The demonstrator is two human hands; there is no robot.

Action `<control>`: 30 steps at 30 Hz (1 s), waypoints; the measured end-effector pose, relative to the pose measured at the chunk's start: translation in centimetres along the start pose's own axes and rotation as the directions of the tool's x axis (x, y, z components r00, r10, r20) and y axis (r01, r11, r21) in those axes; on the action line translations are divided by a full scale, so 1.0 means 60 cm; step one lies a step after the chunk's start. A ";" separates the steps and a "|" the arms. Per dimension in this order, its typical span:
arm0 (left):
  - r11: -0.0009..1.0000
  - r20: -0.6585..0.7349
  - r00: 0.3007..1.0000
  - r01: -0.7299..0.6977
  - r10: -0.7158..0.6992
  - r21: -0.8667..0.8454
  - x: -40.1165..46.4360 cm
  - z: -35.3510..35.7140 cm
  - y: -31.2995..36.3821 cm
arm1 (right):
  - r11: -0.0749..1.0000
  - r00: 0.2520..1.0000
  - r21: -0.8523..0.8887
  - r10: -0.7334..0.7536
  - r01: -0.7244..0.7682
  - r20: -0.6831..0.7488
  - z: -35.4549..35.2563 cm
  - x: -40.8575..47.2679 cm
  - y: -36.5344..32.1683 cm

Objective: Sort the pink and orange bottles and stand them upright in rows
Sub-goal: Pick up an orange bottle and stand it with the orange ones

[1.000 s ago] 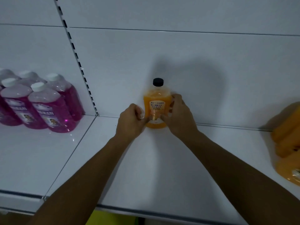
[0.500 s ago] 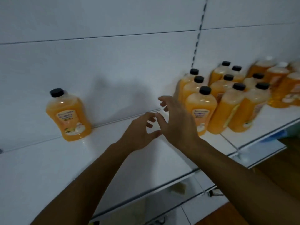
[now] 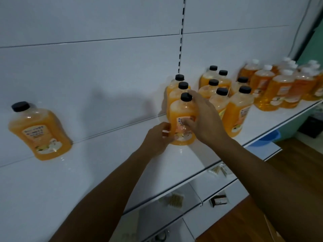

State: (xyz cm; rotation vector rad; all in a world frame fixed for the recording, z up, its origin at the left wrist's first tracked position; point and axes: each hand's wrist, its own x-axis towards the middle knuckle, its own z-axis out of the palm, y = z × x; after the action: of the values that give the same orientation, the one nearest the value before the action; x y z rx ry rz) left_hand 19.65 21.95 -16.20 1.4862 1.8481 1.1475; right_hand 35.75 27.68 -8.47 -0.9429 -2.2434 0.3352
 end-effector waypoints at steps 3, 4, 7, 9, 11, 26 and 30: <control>0.997 -0.001 1.000 0.013 -0.013 -0.071 -0.015 -0.007 -0.012 | 0.994 0.999 0.104 0.018 -0.021 0.033 -0.004 0.007 -0.001; 0.997 -0.015 1.000 0.016 -0.017 -0.076 -0.024 -0.013 -0.018 | 0.991 0.998 0.131 0.019 -0.026 0.055 -0.004 0.009 -0.004; 1.000 -0.075 0.997 0.009 -0.011 -0.027 -0.057 -0.047 -0.039 | 0.983 0.991 0.185 -0.036 0.011 0.129 0.011 0.017 -0.027; 1.000 -0.106 0.994 0.022 -0.024 -0.022 -0.085 -0.076 -0.050 | 0.977 0.983 0.210 -0.062 0.024 0.174 0.031 0.026 -0.052; 0.999 -0.163 0.986 0.034 -0.036 -0.016 -0.121 -0.111 -0.064 | 0.962 0.972 0.265 -0.127 0.072 0.198 0.059 0.038 -0.088; 0.959 -0.612 0.744 0.270 -0.268 -0.091 -0.354 -0.357 -0.170 | 0.754 0.791 0.586 -0.538 0.298 0.290 0.249 0.033 -0.402; 0.955 -0.597 0.755 0.286 -0.273 -0.075 -0.347 -0.377 -0.186 | 0.763 0.811 0.583 -0.513 0.280 0.282 0.273 0.043 -0.414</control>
State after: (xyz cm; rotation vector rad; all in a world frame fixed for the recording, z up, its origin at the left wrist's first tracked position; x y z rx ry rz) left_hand 1.40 -5.18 -16.44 0.8367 2.4009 1.5690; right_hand 10.13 12.36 -7.84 -0.0696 -2.4660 0.9649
